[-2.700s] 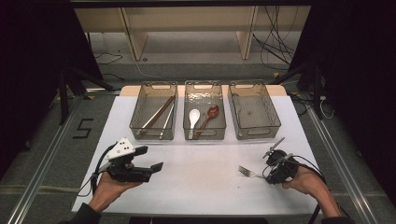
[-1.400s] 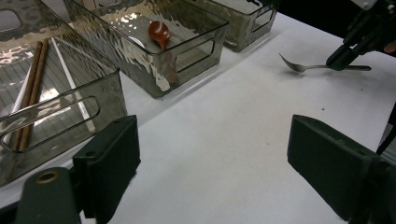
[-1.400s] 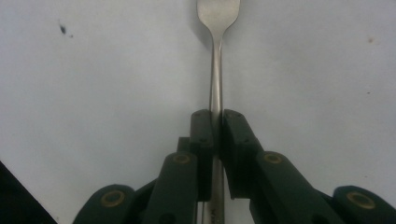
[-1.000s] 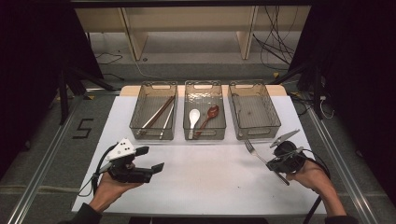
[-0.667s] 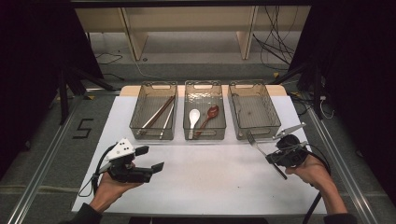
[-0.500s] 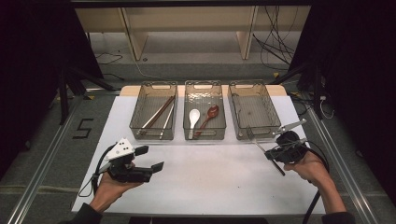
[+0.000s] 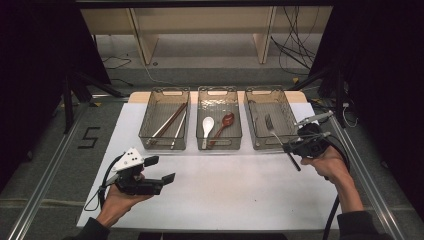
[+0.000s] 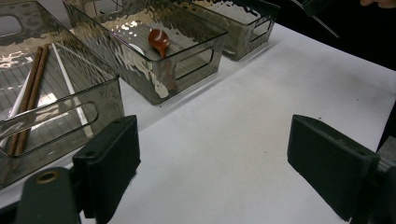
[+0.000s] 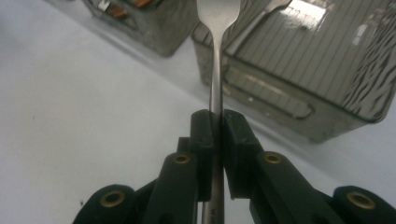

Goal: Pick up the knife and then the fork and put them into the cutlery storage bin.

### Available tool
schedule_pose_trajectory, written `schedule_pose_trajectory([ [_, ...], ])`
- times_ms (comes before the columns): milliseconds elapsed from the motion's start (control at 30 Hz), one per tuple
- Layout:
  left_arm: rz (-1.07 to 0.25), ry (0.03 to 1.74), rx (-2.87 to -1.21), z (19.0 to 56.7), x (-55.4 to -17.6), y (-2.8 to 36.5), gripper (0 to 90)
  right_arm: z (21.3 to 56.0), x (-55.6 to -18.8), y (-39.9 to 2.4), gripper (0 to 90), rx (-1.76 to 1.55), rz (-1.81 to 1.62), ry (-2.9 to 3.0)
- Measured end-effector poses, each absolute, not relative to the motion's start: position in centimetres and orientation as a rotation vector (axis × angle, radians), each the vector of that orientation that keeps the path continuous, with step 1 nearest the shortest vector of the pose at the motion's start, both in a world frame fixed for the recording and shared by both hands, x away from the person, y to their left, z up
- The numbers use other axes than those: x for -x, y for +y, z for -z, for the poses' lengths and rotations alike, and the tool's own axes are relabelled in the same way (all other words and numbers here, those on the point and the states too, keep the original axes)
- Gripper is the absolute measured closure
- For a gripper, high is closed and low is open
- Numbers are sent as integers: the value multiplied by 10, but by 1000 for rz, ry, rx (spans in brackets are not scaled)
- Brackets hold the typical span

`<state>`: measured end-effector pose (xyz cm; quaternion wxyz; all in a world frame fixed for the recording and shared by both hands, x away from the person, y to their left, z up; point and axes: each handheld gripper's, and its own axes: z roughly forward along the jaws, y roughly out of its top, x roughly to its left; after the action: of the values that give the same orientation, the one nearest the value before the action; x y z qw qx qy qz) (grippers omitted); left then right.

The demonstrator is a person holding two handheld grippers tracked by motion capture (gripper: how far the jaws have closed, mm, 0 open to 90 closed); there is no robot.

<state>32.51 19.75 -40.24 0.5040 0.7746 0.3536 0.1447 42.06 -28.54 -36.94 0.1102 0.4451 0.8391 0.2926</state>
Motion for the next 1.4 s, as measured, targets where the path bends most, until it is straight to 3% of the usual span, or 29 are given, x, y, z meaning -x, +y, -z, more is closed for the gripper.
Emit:
schedule_pose_trajectory([
  [767, -354, 851, -1869, 402, -326, 198, 163, 341, -481, -270, 837, -1426, -915, 2329],
  [1400, -354, 849, -1867, 402, -326, 199, 163, 339, -513, -256, 837, -1500, -890, 2266],
])
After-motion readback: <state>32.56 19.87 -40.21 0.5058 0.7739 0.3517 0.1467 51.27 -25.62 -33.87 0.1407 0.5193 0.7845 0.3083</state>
